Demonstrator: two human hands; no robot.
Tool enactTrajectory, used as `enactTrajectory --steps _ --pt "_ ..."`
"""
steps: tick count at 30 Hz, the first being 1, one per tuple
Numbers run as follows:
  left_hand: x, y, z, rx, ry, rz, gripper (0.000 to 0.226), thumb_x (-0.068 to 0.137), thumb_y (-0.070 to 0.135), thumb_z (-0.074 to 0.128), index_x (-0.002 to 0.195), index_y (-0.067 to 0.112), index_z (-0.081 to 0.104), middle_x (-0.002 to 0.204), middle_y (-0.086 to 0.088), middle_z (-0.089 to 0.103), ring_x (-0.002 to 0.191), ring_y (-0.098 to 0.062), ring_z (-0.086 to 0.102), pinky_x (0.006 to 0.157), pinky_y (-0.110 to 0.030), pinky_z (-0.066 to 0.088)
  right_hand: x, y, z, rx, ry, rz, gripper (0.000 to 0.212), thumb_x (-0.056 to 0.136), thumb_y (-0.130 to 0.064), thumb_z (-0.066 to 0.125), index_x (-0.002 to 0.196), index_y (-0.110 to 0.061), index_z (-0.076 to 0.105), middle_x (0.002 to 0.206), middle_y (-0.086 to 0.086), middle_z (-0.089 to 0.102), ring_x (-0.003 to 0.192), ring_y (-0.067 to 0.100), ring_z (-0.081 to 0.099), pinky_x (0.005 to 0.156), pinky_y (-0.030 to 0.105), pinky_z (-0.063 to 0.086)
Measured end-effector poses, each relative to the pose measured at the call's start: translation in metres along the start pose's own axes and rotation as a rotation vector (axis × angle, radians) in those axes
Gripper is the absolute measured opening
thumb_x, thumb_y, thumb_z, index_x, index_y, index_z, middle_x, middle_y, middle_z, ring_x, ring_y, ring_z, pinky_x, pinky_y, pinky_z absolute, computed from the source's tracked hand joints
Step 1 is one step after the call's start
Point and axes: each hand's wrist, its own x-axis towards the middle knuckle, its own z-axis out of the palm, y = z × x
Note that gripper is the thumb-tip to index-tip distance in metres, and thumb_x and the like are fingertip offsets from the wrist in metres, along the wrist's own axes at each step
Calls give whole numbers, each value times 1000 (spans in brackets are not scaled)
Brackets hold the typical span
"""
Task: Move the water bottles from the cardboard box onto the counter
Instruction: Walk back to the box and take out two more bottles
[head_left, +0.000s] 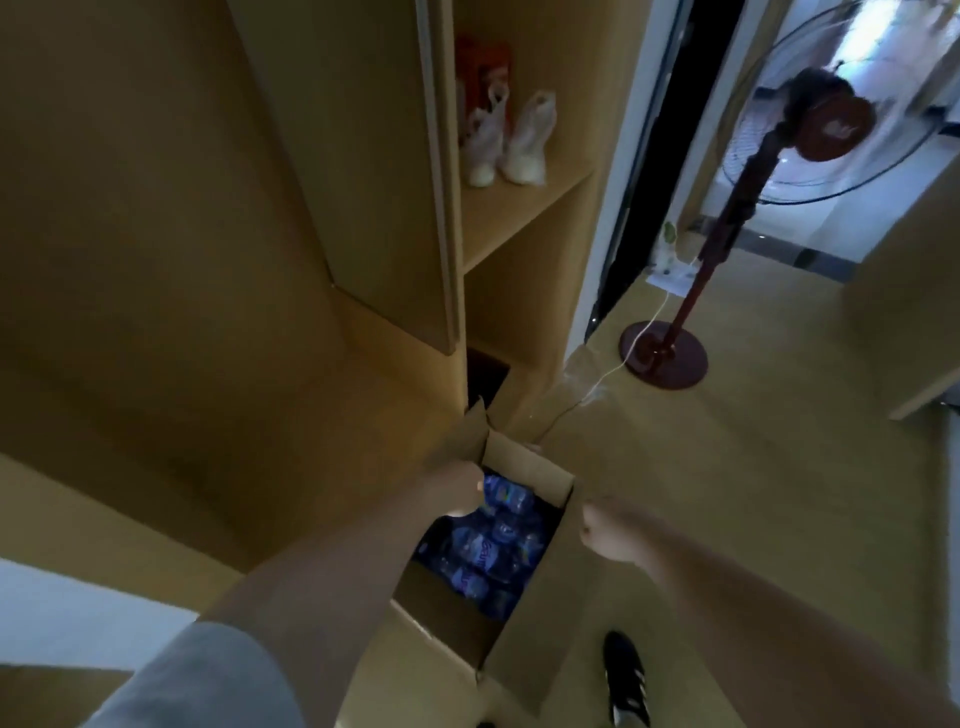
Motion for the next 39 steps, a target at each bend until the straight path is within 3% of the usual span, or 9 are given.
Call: enactTrajectory --steps 3,7,11,14,23,28,31,34,39 --pt "17 -19 -4 -73 1 -98 41 102 12 35 63 22 31 68 2 33 57 -7 28 57 -24 31 42 -5 -19 -59 -69 -99 31 101 -29 38 72 -17 39 67 -3 37 56 12 34 57 27 30" --pt "32 -30 9 -202 -31 -266 39 100 10 34 61 14 32 66 -5 32 55 -16 27 66 -34 27 99 -5 -29 -147 -161 -254 34 100 -25 40 69 -15 32 65 0 31 57 15 30 58 31 25" --pt "50 -28 29 -339 -57 -429 25 101 20 36 94 9 57 92 -11 53 84 -26 52 75 -35 39 146 3 -39 -266 -254 -386 39 101 -25 40 66 -16 25 62 0 24 52 14 21 52 32 18" --pt "64 -19 44 -415 -62 -519 30 100 20 36 112 6 60 113 -13 61 106 -30 58 86 -37 46 177 10 -41 -305 -337 -441 42 101 -21 40 62 -16 25 59 1 23 50 15 21 53 32 18" --pt "125 -18 150 -594 -89 -676 34 99 25 36 124 17 57 124 -9 60 111 -28 58 84 -34 48 265 10 28 -264 -507 -481 40 100 -19 39 63 -16 24 58 2 21 48 17 19 61 32 24" --pt "184 -40 212 -851 -41 -762 34 100 24 34 119 13 61 118 -13 63 104 -30 60 87 -38 50 323 -1 91 -160 -450 -486 28 99 -24 44 76 -7 45 77 23 49 68 26 49 63 34 35" --pt "225 -42 248 -1159 80 -839 29 100 18 39 112 9 64 109 -14 64 94 -29 62 81 -35 51 366 -11 131 -91 -388 -475 24 98 -31 49 105 -9 54 100 10 58 92 25 59 76 35 44" --pt "266 -41 288 -1573 167 -920 19 100 10 40 100 13 59 92 -10 60 66 -15 55 55 -23 42 418 -25 164 -72 -289 -481 51 95 -35 55 135 -5 41 130 15 51 117 31 53 91 36 45" --pt "322 -41 353 -1899 310 -1058 21 100 14 45 85 15 59 85 -6 61 78 -19 57 71 -32 49 484 -58 223 -75 -266 -551 65 89 -38 65 137 -4 37 139 17 42 127 34 43 99 40 41"
